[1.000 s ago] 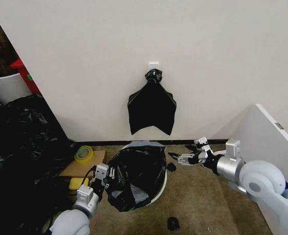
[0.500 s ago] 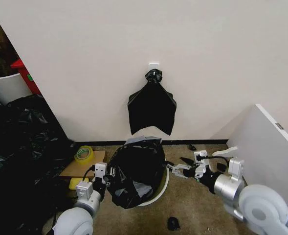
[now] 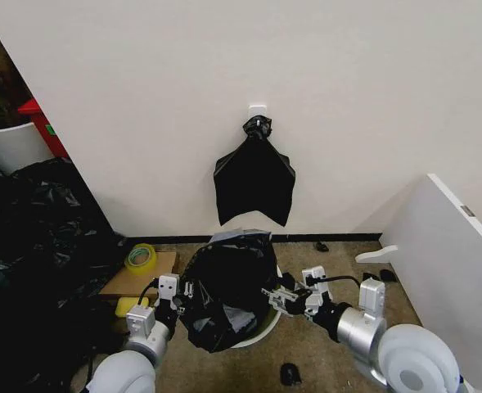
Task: Place the garbage bag over the trash bin.
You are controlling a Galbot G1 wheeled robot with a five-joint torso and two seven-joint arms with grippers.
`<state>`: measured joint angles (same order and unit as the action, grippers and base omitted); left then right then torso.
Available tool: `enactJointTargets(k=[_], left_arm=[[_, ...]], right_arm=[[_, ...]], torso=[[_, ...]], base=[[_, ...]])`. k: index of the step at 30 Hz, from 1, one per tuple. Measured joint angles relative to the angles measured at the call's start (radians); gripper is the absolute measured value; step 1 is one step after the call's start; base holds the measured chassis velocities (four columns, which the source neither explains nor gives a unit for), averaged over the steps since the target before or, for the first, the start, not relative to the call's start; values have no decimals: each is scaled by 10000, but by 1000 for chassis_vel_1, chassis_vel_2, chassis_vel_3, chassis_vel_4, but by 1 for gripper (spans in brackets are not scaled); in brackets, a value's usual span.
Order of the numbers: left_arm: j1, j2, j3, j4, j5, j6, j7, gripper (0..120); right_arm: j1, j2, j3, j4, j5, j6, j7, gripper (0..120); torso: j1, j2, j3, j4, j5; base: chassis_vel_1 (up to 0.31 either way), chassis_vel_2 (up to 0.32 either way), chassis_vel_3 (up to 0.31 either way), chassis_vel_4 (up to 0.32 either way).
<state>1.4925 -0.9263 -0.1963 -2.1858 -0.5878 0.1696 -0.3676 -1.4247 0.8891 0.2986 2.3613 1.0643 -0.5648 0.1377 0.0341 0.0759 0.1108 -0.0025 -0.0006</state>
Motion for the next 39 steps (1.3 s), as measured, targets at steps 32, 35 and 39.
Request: enactJointTargets(k=[32, 35, 39], left_arm=[[-60, -336, -446, -121, -2734, -222, -100, 0], [-89, -382, -451, -151, -2925, -223, -149, 0], [-109, -424, -513, -157, -3105, -223, -219, 0]], right_arm=[[-940, -657, 1811, -966, -182, 117, -670, 0], [-997, -657, 1714, -1112, -361, 161, -942, 0], [-1130, -618, 1627, -1282, -514, 183, -1317, 0]], torso=[[1, 0, 1, 0, 0], [1, 0, 1, 0, 1], [1, 0, 1, -1, 1]], base=[[0, 0, 0, 0], [0, 0, 0, 0], [0, 0, 0, 0]])
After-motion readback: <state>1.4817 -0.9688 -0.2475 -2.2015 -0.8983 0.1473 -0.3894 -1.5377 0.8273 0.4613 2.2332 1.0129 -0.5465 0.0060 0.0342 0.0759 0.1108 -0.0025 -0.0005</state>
